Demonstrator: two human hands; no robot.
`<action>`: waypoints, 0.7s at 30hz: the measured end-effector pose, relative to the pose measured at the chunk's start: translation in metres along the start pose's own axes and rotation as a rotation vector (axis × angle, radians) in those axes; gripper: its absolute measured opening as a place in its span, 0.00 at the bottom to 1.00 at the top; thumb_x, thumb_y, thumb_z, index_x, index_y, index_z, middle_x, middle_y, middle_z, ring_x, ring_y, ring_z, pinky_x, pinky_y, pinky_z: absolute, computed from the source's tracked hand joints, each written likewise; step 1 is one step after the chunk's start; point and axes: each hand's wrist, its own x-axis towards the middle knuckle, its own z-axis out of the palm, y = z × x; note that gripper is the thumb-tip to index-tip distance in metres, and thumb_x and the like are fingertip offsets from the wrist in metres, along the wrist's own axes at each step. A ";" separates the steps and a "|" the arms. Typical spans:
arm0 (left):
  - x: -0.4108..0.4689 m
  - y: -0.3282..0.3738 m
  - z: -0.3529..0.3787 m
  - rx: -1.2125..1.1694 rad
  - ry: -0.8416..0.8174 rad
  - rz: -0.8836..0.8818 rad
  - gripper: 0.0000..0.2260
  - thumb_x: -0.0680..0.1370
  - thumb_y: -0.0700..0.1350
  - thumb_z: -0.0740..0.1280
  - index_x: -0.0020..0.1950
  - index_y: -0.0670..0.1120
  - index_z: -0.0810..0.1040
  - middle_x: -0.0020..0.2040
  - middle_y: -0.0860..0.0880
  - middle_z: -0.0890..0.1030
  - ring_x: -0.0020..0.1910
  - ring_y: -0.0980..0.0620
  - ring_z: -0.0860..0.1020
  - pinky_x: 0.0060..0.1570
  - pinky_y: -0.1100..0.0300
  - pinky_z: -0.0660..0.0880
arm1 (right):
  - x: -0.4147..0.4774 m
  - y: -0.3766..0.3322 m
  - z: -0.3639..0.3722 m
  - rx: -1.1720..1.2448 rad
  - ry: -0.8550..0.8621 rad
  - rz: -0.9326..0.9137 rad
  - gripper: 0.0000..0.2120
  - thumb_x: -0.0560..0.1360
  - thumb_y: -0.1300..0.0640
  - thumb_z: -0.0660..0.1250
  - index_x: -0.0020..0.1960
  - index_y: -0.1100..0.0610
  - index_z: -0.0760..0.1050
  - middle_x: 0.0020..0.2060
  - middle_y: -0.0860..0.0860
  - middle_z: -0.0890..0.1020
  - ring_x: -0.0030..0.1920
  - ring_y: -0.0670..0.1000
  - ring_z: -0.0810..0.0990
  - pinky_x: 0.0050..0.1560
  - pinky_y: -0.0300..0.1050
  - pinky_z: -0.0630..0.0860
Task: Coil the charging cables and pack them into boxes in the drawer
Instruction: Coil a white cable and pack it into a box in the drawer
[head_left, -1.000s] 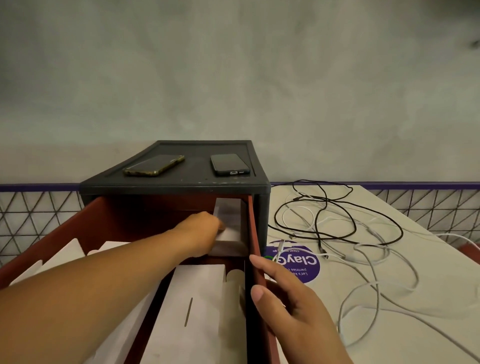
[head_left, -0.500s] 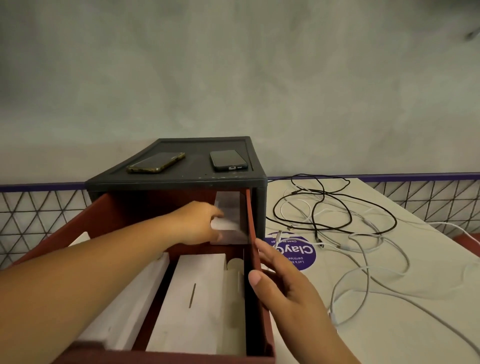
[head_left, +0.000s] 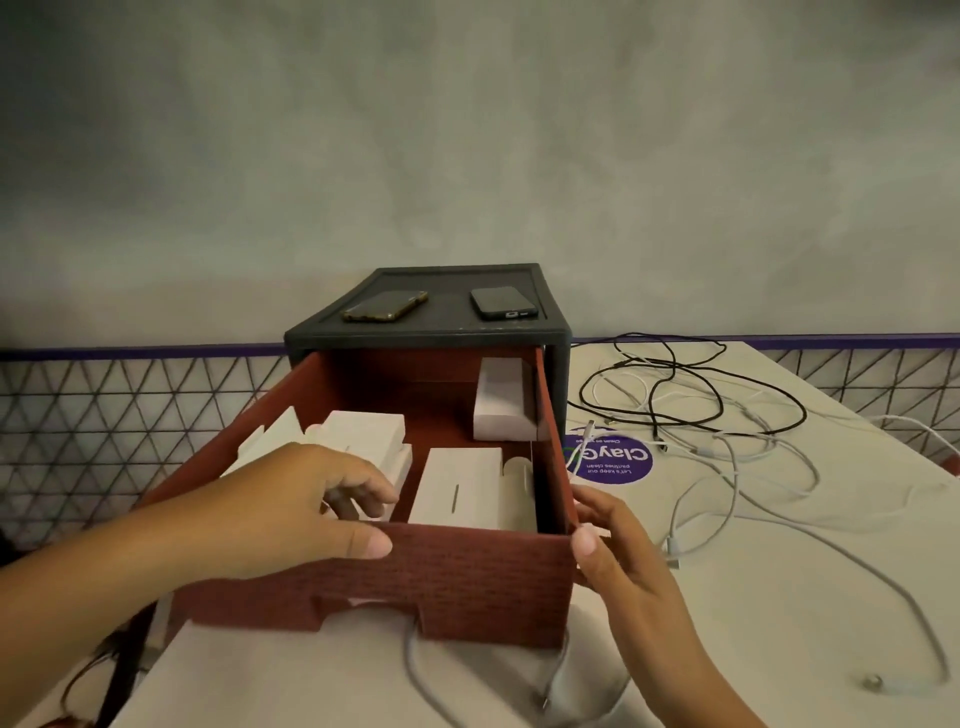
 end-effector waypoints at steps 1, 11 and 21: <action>-0.005 -0.003 0.002 0.056 0.012 0.003 0.08 0.69 0.54 0.73 0.47 0.61 0.79 0.44 0.64 0.81 0.46 0.67 0.77 0.45 0.68 0.75 | -0.005 -0.001 0.001 -0.032 0.011 0.003 0.28 0.59 0.28 0.66 0.55 0.39 0.74 0.50 0.41 0.80 0.51 0.42 0.80 0.47 0.38 0.77; -0.001 -0.010 0.010 0.223 0.147 0.020 0.09 0.76 0.46 0.67 0.36 0.54 0.76 0.35 0.54 0.79 0.38 0.58 0.76 0.39 0.61 0.72 | 0.002 -0.015 0.008 -0.315 0.144 0.001 0.09 0.74 0.57 0.68 0.38 0.53 0.69 0.37 0.46 0.79 0.40 0.45 0.77 0.33 0.29 0.71; 0.058 -0.011 0.001 0.210 0.180 -0.008 0.07 0.77 0.45 0.66 0.40 0.52 0.77 0.39 0.55 0.79 0.41 0.55 0.77 0.40 0.62 0.73 | 0.065 -0.007 0.005 -0.327 0.196 0.055 0.10 0.75 0.56 0.67 0.38 0.52 0.68 0.37 0.48 0.78 0.38 0.46 0.76 0.36 0.37 0.71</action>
